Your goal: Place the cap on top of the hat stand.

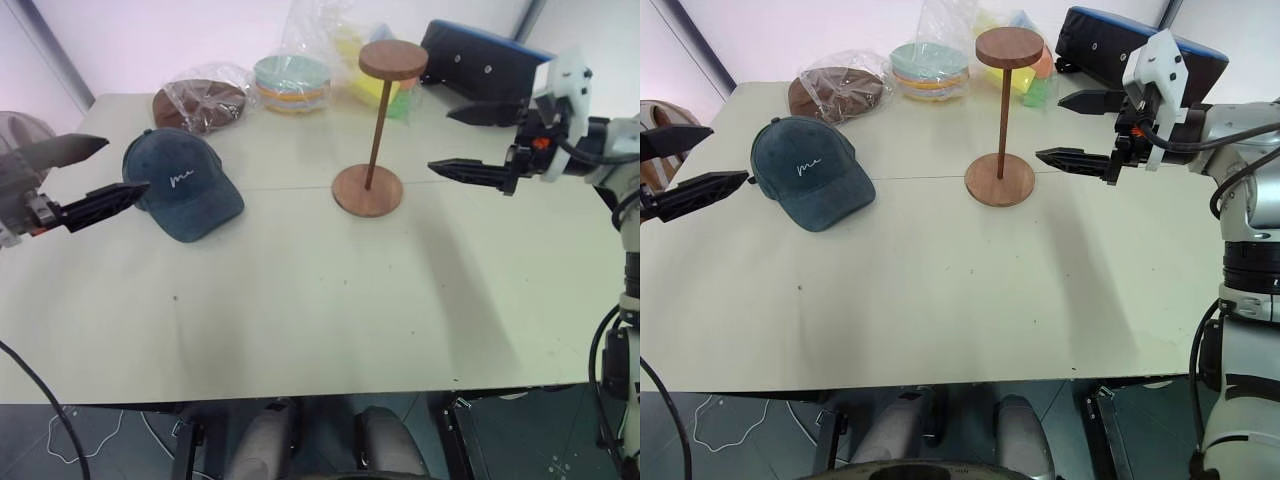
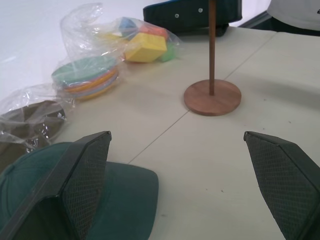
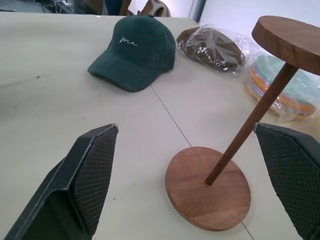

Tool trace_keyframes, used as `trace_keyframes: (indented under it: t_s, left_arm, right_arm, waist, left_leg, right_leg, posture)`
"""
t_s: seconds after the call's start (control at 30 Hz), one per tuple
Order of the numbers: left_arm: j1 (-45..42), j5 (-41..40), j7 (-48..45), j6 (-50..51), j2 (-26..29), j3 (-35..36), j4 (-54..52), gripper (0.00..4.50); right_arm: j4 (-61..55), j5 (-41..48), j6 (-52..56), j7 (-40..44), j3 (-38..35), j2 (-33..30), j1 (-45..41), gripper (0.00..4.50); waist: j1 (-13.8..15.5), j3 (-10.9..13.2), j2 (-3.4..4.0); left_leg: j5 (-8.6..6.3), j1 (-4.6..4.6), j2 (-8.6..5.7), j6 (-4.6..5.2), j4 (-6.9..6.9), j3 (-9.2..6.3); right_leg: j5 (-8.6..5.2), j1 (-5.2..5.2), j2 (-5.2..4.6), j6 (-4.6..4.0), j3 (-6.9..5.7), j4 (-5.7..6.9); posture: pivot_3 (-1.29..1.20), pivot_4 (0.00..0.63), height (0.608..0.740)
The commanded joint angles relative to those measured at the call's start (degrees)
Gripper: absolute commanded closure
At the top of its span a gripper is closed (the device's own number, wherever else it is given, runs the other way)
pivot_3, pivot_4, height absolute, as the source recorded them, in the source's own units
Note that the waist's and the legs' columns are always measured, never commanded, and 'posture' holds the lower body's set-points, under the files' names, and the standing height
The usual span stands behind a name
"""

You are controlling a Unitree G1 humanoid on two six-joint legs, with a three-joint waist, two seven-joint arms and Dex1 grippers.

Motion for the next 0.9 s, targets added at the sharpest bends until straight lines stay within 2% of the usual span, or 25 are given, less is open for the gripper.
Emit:
trace_keyframes:
  t_s: [0.03,0.27,0.47,0.77,0.9]
  left_arm:
    - [-0.97,-0.64,0.22,-0.56,0.07,0.97,-0.53,0.00]
    - [-0.70,1.53,2.48,-2.25,-2.26,-0.08,0.26,0.00]
    - [-0.70,4.35,5.60,-4.68,-4.92,-1.52,1.34,0.00]
    - [0.11,5.62,8.09,-4.99,-5.39,0.37,1.32,0.00]
    - [2.41,5.60,9.23,-4.32,-5.53,2.50,-0.41,0.00]
  right_arm:
    - [-2.94,0.50,-0.49,-1.01,-0.71,0.39,-0.71,0.04]
    - [-10.07,-2.66,-3.59,-9.72,1.81,7.78,2.10,0.04]
    - [-13.53,-15.17,-16.73,-17.75,11.80,15.62,7.50,0.04]
    - [-1.59,-34.06,-39.40,-32.28,22.99,27.41,7.35,0.04]
    - [9.20,-44.50,-49.19,-43.94,26.58,31.80,3.93,0.04]
  waist:
    - [0.00,0.00,0.00]
    - [-0.15,0.00,0.00]
    - [-0.07,0.00,-0.06]
    - [-0.13,-0.03,-0.11]
    - [-0.29,-0.03,-0.12]
  left_leg:
    - [0.00,0.00,0.00,0.00,0.00,0.00]
    - [0.00,0.00,0.01,0.00,0.00,0.00]
    - [0.01,0.00,0.00,-0.01,0.06,-0.01]
    - [0.16,0.00,-0.01,-0.26,0.09,-0.04]
    - [0.23,0.01,-0.01,-0.37,0.10,-0.05]
  right_leg:
    - [0.00,0.00,0.00,0.00,0.00,0.00]
    - [0.00,0.00,0.01,0.00,0.01,0.02]
    - [0.01,-0.01,0.03,0.01,-0.01,0.04]
    - [0.01,-0.02,0.09,0.02,-0.04,0.09]
    - [0.01,-0.03,0.12,0.03,-0.05,0.13]
  posture:
    - [0.00,0.150,0.740]
    - [0.00,0.150,0.740]
    - [0.00,0.150,0.740]
    - [0.00,0.150,0.740]
    - [0.00,0.150,0.740]
